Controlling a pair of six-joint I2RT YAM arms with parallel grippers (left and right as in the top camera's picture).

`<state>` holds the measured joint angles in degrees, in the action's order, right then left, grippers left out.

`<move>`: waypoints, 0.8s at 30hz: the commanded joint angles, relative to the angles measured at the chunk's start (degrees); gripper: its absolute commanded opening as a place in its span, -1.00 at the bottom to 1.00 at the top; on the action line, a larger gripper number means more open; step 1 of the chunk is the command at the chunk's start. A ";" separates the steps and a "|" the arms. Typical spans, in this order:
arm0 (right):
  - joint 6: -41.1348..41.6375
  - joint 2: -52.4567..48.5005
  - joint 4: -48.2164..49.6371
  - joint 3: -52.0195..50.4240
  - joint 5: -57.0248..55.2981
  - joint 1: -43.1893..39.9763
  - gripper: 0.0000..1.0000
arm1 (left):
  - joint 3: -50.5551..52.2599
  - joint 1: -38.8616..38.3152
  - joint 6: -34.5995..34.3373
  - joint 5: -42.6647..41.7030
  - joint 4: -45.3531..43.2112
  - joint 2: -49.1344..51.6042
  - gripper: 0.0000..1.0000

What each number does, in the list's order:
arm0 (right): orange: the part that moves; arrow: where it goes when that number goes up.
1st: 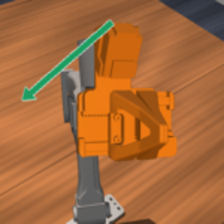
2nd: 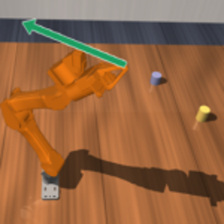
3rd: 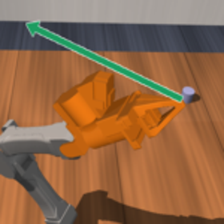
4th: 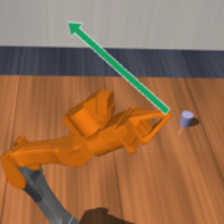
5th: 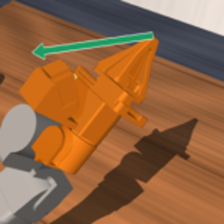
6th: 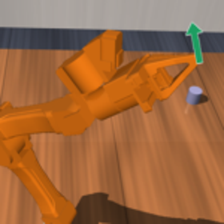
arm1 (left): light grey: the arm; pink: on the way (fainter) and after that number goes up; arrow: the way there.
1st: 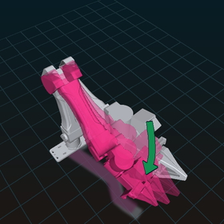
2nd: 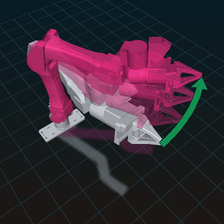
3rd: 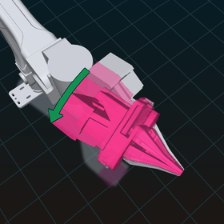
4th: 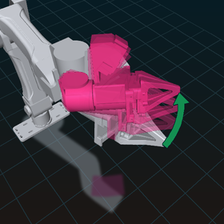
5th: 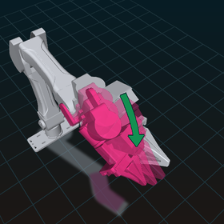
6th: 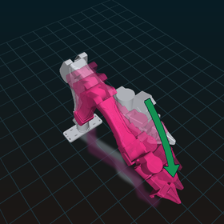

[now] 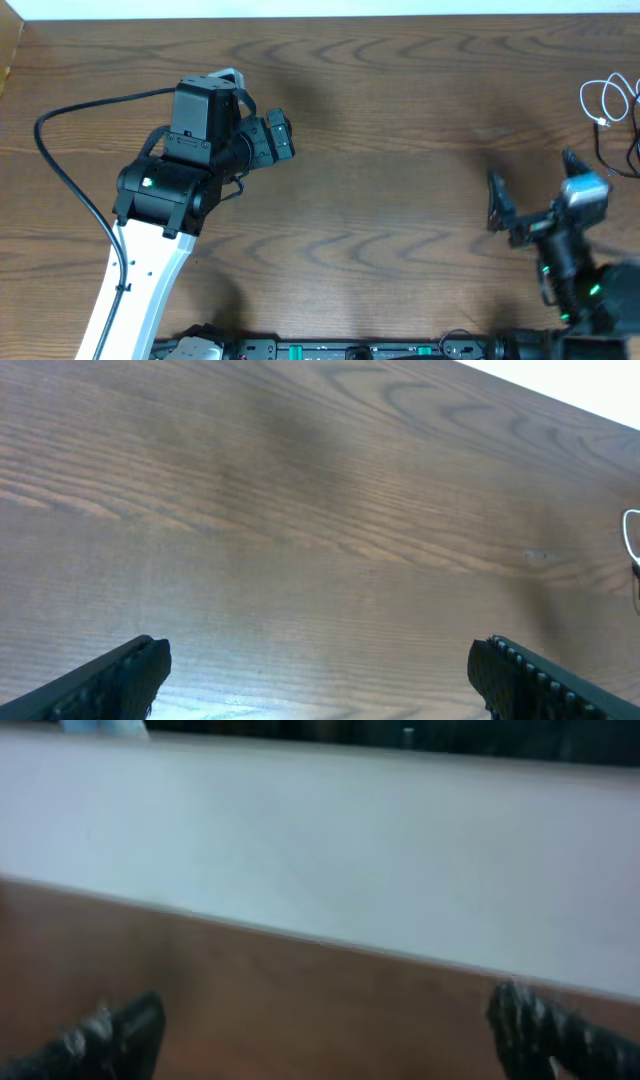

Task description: Untangle cables

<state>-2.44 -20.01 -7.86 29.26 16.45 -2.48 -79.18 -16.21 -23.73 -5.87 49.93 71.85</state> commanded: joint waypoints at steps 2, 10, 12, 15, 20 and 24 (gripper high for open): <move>3.50 8.68 7.63 -12.70 -2.64 1.49 0.99 | -0.13 0.17 0.57 0.52 0.20 0.11 1.00; 8.61 19.76 13.42 -27.34 -5.99 2.10 0.98 | -0.11 0.17 0.57 0.52 0.20 0.11 1.00; 8.59 19.74 13.25 -29.03 -6.01 2.21 0.99 | -0.11 0.17 0.57 0.52 0.20 0.11 1.00; 8.61 19.74 9.51 -28.94 -5.99 2.21 0.98 | -0.11 0.17 0.57 0.52 0.20 0.11 1.00; 8.61 19.45 4.46 -28.92 -5.86 2.21 0.99 | -0.11 0.17 0.57 0.52 0.20 0.11 1.00; 8.61 19.32 4.39 -28.94 -5.81 2.21 0.99 | -0.11 0.17 0.57 0.52 0.20 0.11 1.00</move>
<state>5.52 -0.78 -3.20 0.43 10.85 -0.78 -79.13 -16.21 -23.73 -5.87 50.00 71.90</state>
